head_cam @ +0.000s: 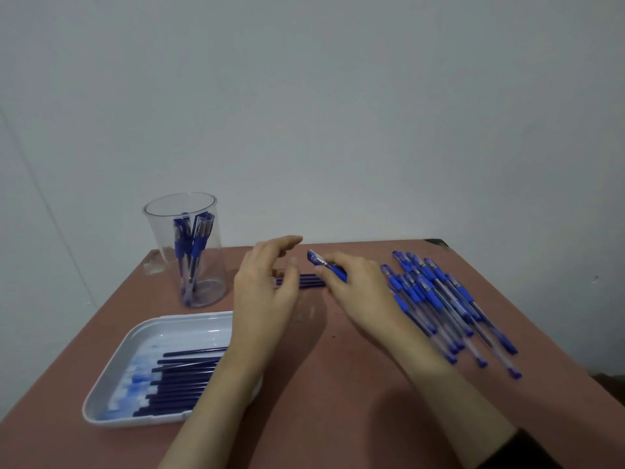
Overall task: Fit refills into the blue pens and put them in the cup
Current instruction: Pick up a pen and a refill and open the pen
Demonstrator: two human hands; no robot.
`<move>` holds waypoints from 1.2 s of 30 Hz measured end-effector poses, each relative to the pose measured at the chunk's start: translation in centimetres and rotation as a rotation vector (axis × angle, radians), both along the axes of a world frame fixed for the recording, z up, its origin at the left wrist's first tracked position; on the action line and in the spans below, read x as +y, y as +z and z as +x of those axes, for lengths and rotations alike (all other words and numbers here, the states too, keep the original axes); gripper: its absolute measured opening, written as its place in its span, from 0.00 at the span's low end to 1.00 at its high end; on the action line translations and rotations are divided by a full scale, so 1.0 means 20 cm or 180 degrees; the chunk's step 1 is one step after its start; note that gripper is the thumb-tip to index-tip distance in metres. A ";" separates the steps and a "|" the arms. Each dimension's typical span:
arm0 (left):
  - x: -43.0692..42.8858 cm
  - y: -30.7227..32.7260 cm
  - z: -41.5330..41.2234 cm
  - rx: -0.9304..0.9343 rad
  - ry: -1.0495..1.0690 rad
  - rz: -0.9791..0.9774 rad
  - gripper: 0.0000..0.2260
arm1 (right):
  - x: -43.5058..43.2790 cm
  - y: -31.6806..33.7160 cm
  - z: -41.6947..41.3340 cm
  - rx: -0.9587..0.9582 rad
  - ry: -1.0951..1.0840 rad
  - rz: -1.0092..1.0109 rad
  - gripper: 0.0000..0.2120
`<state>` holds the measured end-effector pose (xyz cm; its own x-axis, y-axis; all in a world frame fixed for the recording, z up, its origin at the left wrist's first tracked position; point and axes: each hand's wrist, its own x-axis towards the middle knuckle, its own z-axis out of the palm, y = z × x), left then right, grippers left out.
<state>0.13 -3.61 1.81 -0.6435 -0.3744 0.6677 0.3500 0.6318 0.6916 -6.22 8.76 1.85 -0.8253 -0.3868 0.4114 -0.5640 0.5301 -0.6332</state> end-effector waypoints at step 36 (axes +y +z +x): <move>0.01 -0.04 0.03 -0.2099 -0.1717 -0.0912 0.05 | 0.11 0.00 -0.01 0.0390 -0.0108 -0.0346 0.13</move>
